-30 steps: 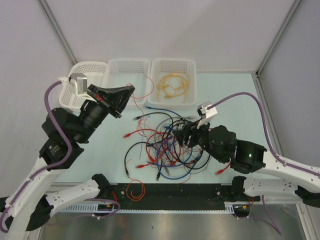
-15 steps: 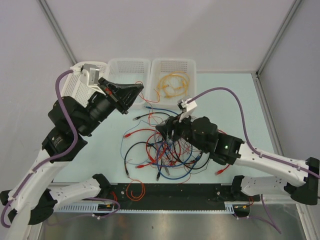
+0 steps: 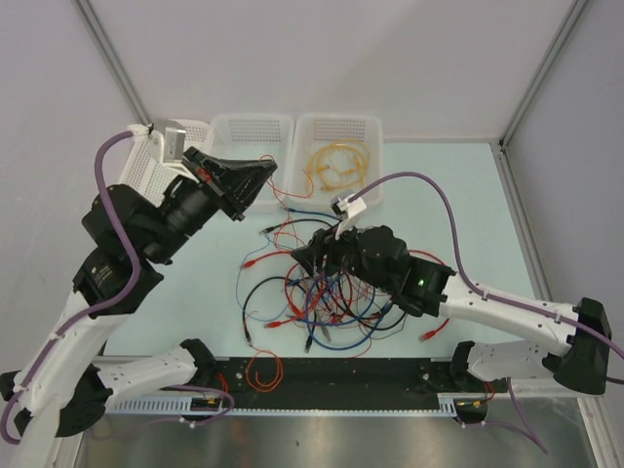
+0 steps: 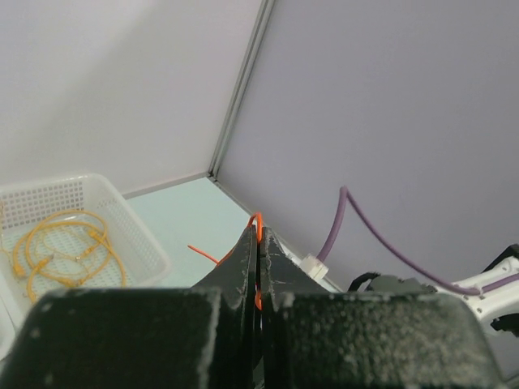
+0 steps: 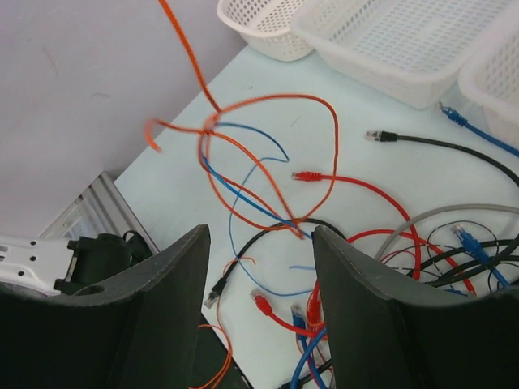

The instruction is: Untangle the cables

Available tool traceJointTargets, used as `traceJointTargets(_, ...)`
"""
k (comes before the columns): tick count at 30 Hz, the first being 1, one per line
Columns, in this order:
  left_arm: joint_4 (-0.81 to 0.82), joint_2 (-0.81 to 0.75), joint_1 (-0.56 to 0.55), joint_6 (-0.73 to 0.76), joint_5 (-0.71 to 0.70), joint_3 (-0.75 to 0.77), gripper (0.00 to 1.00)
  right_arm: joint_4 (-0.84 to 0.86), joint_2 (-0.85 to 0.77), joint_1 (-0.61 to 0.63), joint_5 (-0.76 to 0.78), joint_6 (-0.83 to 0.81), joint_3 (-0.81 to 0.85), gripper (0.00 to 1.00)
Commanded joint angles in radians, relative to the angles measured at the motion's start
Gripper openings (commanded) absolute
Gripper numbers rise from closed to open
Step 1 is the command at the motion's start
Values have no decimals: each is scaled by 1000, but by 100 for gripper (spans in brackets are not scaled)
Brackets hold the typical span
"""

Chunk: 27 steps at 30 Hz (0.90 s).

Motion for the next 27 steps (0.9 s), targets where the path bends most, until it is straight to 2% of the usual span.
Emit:
traceJointTargets(1, 7, 11, -3, 6, 13, 102, 0, 57, 13, 1, 29, 7, -65, 58)
traceJointTargets(8, -10, 35, -3, 15, 21, 163, 0, 123, 23, 44, 90, -56, -157, 59)
traceJointTargets(14, -13, 40, -4, 6, 46, 168, 0, 241, 69, 30, 127, -81, -188, 62)
traceJointTargets(17, -18, 42, -3, 6, 38, 170, 0, 298, 109, -13, 138, -47, -191, 50)
traceJointTargets(18, -20, 42, -3, 7, 40, 170, 0, 302, 115, -46, 139, -30, -195, 38)
traceJointTargets(20, -27, 42, -4, 11, 33, 174, 0, 306, 106, -74, 138, 22, -221, 24)
traceJointTargets(21, -30, 43, -3, 17, 33, 177, 0, 306, 96, -89, 138, 36, -237, 12)
traceJointTargets(23, -36, 43, -3, 26, 33, 180, 0, 283, 50, -117, 162, 60, -263, 0)
traceJointTargets(27, -29, 52, -3, 37, 1, 189, 0, 244, -53, -160, 141, 73, -347, 0)
